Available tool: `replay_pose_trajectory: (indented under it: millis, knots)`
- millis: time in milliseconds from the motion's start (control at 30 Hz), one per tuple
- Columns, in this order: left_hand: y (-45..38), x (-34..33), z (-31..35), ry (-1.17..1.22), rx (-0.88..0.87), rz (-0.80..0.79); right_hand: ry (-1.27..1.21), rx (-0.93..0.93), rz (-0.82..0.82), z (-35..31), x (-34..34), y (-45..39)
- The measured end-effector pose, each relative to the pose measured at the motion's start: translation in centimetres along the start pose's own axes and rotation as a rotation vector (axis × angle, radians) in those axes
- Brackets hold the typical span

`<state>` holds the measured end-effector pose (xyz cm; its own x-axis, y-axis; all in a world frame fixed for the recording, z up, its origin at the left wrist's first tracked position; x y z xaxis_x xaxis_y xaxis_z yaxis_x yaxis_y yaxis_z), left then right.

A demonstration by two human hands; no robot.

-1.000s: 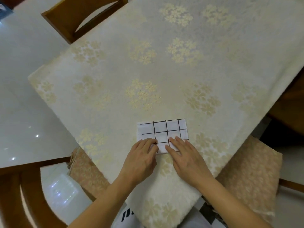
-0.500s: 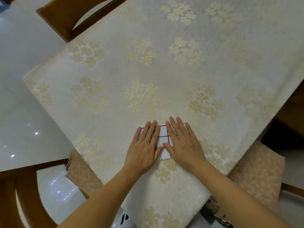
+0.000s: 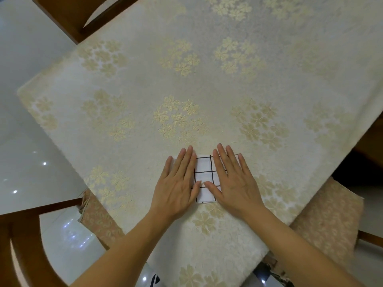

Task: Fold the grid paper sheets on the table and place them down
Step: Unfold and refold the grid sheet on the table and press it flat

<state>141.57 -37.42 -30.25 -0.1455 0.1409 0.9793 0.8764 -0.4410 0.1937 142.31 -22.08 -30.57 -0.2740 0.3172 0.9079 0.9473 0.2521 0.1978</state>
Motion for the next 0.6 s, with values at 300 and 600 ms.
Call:
replay_pose_trajectory:
  millis: [300,600]
  knots:
    - [0.7,-0.8,-1.6,0.005,0.083,-0.031,0.004,-0.052,0.01,1.0,0.2,0.6]
    - [0.9,-0.8,-1.8,0.037,0.118,-0.04,0.014,-0.119,0.008,2.1,0.5,1.6]
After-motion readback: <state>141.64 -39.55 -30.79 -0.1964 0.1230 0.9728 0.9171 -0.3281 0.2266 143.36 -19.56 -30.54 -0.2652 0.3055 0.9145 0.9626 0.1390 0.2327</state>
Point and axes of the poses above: each hand's wrist, its own y-axis away from the middle knuckle, its own x-axis out of the back of the hand, z = x × y, the point moved 7 cm from there along -y, towards the middle knuckle, and after that the axes turned 12 degrees about -y, right-handed, at the moved point
